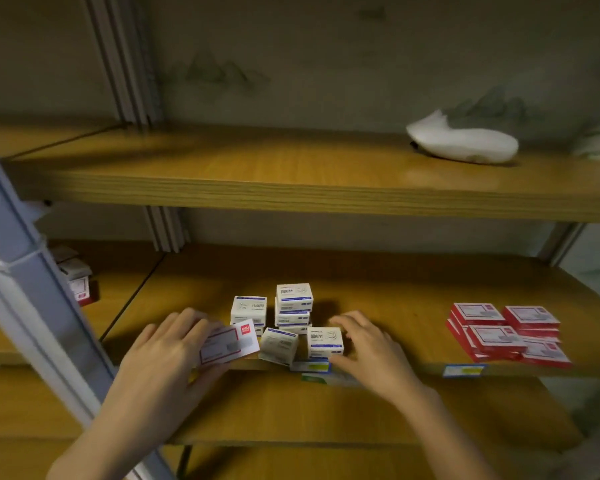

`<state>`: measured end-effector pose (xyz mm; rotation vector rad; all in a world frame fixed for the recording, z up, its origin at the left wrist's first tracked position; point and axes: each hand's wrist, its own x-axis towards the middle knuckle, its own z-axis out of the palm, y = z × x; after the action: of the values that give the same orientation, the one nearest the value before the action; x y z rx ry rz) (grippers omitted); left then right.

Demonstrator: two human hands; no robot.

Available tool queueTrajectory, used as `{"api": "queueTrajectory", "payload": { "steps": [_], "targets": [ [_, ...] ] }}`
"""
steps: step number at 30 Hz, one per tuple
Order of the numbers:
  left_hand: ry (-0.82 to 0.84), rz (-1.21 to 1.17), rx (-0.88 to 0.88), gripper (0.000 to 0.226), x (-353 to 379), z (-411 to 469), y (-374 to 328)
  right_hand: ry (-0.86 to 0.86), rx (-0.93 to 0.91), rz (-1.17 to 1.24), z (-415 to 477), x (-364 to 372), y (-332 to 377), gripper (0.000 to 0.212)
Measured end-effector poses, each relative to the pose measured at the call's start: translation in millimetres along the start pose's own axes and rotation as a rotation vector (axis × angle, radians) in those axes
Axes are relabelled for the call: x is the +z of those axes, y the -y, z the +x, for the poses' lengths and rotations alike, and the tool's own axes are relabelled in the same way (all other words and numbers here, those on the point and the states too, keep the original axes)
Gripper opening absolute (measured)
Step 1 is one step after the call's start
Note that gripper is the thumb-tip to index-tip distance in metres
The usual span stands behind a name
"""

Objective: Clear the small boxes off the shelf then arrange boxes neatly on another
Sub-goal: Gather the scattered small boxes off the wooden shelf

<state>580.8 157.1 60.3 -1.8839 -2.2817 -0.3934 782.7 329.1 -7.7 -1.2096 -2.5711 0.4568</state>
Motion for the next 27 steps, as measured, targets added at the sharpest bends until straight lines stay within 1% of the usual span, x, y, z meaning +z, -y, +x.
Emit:
{"api": "queueTrajectory", "payload": {
  "steps": [4, 7, 9, 13, 17, 21, 25, 27],
  "targets": [
    [-0.011, -0.002, 0.052, 0.052, 1.9, 12.4, -21.0, -0.020, -0.057, -0.020, -25.5, -26.5, -7.3, 0.050],
    [-0.030, 0.005, 0.117, 0.055, 7.5, 28.4, -45.3, -0.007, -0.055, -0.016, -46.8, -50.8, -19.4, 0.046],
    [-0.024, -0.007, 0.171, 0.056, 15.2, 41.9, -70.5, 0.001, -0.028, -0.026, -64.0, -68.3, -36.7, 0.045],
    [0.031, -0.111, 0.234, 0.047, 35.1, 66.0, -123.1, -0.015, 0.007, -0.087, -93.9, -96.4, -82.7, 0.040],
    [-0.002, -0.162, 0.318, 0.041, 57.4, 93.6, -178.0, -0.015, 0.035, -0.123, -112.0, -124.7, -136.7, 0.043],
    [-0.024, -0.201, 0.327, 0.043, 76.4, 112.3, -240.3, -0.006, 0.026, -0.162, -127.2, -159.4, -191.0, 0.046],
    [-0.009, -0.209, 0.298, 0.047, 98.0, 126.6, -288.0, 0.067, 0.013, -0.186, -137.0, -184.2, -232.9, 0.046],
    [0.015, -0.198, 0.275, 0.046, 108.1, 135.7, -305.2, 0.071, -0.008, -0.191, -139.3, -192.3, -249.9, 0.045]
  ]
}}
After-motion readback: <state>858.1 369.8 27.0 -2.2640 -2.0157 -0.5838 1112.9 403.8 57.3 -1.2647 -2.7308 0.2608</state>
